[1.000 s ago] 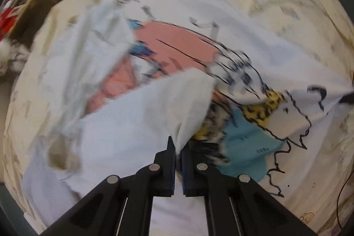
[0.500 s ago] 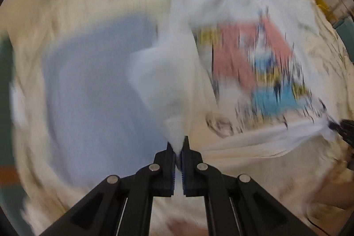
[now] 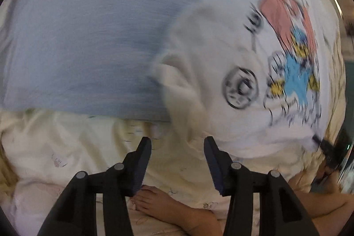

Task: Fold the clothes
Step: 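Lift the white T-shirt high with both tools and shake it out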

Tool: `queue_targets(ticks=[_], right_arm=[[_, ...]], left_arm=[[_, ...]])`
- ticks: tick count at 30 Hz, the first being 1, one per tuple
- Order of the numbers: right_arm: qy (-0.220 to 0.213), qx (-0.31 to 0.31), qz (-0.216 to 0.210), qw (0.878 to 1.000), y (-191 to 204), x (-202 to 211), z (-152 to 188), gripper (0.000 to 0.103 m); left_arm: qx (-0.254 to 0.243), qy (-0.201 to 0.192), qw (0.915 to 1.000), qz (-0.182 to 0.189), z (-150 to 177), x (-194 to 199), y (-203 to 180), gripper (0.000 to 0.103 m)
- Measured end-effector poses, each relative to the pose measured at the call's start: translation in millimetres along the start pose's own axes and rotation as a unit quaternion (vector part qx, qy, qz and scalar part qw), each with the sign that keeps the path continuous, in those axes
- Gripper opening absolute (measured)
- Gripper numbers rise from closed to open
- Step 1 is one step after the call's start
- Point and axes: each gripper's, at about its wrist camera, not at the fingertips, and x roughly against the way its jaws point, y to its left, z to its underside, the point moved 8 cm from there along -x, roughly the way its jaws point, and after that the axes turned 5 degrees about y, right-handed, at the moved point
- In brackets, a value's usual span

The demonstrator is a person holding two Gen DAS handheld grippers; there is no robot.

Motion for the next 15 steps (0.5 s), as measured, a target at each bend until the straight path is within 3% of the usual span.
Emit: queue_targets(ticks=[6,9,14,15], right_arm=[[0.007,-0.008,-0.002,1.0,0,-4,1,0.004],[0.005,-0.013,-0.004,1.0,-1,-1,2,0.004],[0.004,-0.014,-0.005,1.0,-1,0,1,0.004],[0.005,-0.014,-0.005,1.0,0,-1,1,0.004]], left_arm=[[0.053,-0.061,0.9961,0.035,-25,7,12,0.055],[0.032,-0.054,0.9956,0.07,-34,3,-10,0.055],[0.012,-0.064,0.9977,0.016,-55,-7,-17,0.056],[0.015,-0.067,0.9976,0.008,-58,-8,-15,0.034]])
